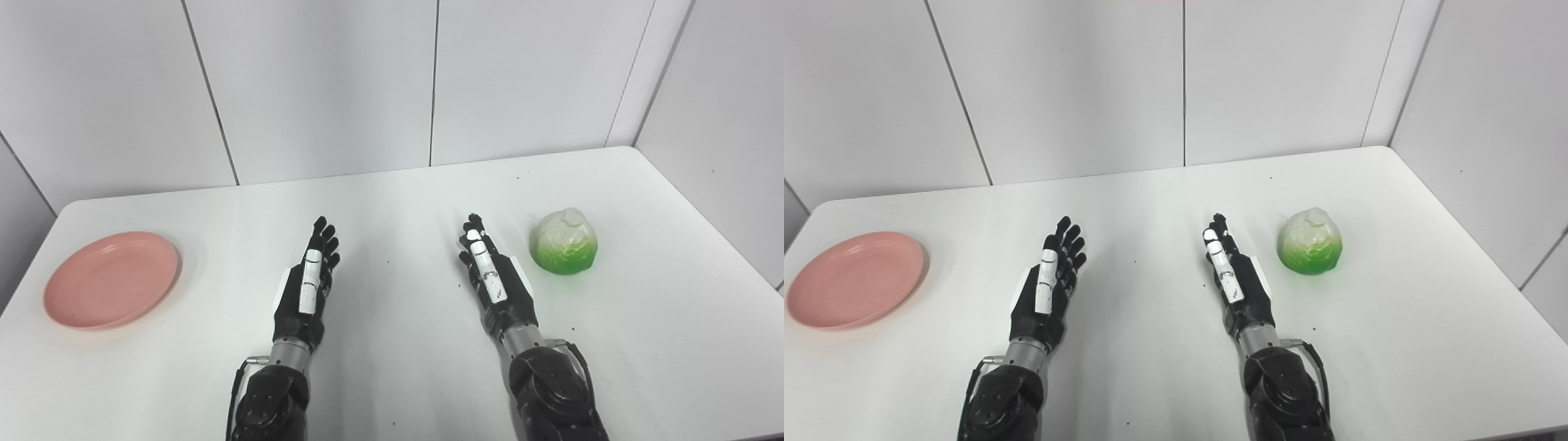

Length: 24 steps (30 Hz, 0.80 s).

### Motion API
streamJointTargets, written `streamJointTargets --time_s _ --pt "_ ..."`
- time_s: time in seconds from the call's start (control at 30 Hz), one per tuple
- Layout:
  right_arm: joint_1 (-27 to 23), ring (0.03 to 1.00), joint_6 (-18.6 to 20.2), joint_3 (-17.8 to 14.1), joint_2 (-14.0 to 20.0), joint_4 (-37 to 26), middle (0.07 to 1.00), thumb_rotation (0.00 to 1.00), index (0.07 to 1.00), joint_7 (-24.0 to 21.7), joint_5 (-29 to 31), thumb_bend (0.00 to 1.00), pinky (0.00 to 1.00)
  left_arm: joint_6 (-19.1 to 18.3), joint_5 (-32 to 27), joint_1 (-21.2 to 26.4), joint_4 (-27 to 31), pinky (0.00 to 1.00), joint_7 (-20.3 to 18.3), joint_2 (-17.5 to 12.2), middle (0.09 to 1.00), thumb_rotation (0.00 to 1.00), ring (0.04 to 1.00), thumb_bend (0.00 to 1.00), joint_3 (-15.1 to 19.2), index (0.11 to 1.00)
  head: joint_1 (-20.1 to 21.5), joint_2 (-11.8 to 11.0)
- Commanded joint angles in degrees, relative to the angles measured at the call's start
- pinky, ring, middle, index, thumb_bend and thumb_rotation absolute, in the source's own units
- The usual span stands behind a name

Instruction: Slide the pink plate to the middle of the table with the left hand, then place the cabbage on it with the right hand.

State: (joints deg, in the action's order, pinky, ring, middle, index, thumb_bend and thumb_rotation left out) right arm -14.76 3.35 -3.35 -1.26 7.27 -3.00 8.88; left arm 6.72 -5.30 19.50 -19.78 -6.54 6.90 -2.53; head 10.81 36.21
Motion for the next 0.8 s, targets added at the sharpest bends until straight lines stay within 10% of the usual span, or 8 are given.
streamJointTargets --time_s 0.0,0.53,0.77 --pt "-1.4 1.000 -3.3 -0.1 -0.1 -1.1 1.000 0.81 1.000 -0.6 0.5 0.64 1.00 0.4 -0.8 0.3 1.0 1.00 -0.3 0.5 1.000 1.00 1.000 0.71 0.0 1.000 -0.4 0.2" --pt "-1.4 1.000 -4.0 0.4 0.6 -1.0 1.000 0.86 1.000 -0.4 -1.0 0.64 1.00 0.3 -0.7 0.4 0.7 1.00 -0.3 0.2 1.000 1.00 1.000 0.72 -0.5 1.000 -2.0 -0.3" --pt "0.2 1.000 -1.7 -1.2 2.2 -3.1 1.000 0.82 1.000 -2.7 2.9 0.62 1.00 -3.6 -1.2 3.3 3.7 1.00 2.0 0.0 1.000 1.00 1.000 0.80 1.3 1.000 -18.6 -3.9"
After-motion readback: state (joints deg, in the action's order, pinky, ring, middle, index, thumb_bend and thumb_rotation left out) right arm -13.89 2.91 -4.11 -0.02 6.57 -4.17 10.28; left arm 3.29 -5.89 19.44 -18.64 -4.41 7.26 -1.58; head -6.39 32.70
